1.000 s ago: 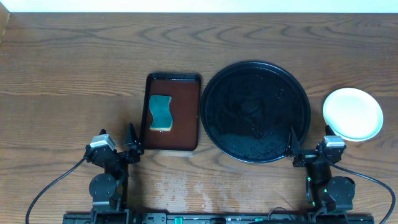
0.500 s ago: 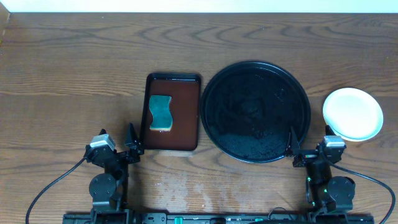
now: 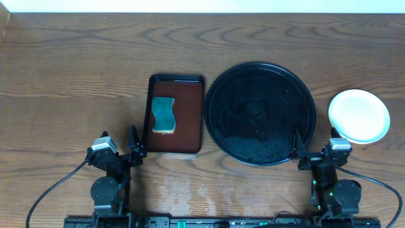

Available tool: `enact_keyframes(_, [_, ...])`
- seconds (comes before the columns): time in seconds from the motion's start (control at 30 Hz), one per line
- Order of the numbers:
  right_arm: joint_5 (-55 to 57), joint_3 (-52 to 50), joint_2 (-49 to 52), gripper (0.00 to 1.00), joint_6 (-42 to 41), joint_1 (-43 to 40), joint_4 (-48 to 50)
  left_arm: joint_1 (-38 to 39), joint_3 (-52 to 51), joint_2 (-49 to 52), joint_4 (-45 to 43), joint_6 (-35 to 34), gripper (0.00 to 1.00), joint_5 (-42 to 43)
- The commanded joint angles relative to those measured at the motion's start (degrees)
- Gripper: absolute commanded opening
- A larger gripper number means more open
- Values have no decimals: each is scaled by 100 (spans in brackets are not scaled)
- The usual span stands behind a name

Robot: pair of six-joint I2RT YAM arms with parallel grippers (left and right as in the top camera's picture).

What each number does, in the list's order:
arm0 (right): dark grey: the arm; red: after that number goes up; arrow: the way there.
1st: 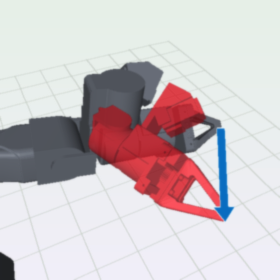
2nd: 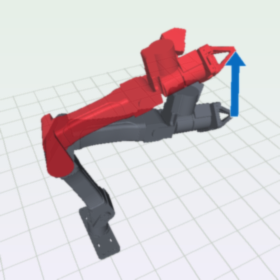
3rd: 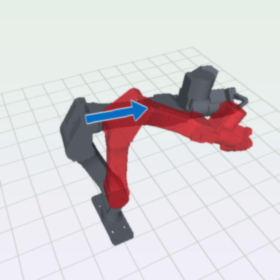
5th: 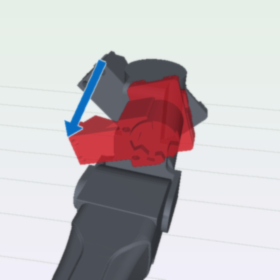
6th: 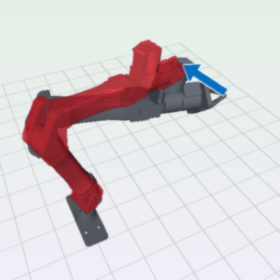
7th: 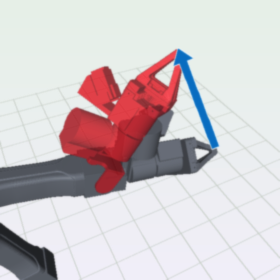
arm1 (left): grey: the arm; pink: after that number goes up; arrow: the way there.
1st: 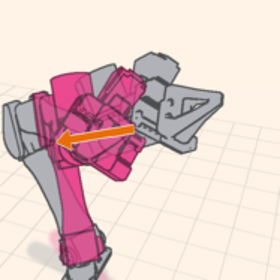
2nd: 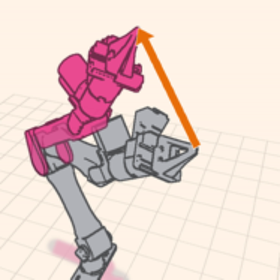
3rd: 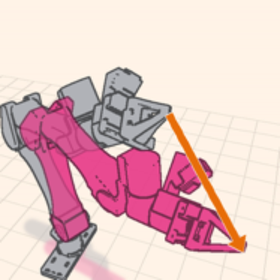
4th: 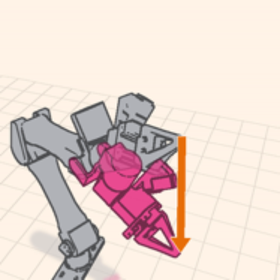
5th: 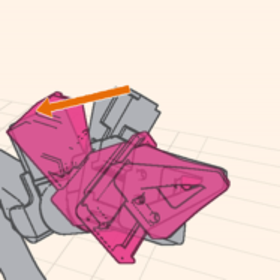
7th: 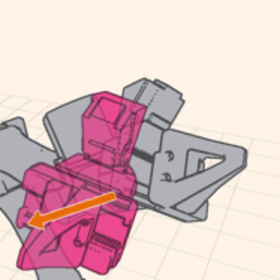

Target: Clean dirty plates on tray and stack at the side

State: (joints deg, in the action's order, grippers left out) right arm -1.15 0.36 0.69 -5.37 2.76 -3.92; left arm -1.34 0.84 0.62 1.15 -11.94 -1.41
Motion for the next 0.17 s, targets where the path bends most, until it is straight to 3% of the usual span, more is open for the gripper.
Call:
enact_keyframes(0.0, [-42, -7, -31, 99, 72, -15, -20, -20, -61, -39, 295, 76, 82, -31])
enact_keyframes(0.13, [-44, -7, -31, 99, 72, -15, -20, -20, -61, -39, 295, 76, 82, -31])
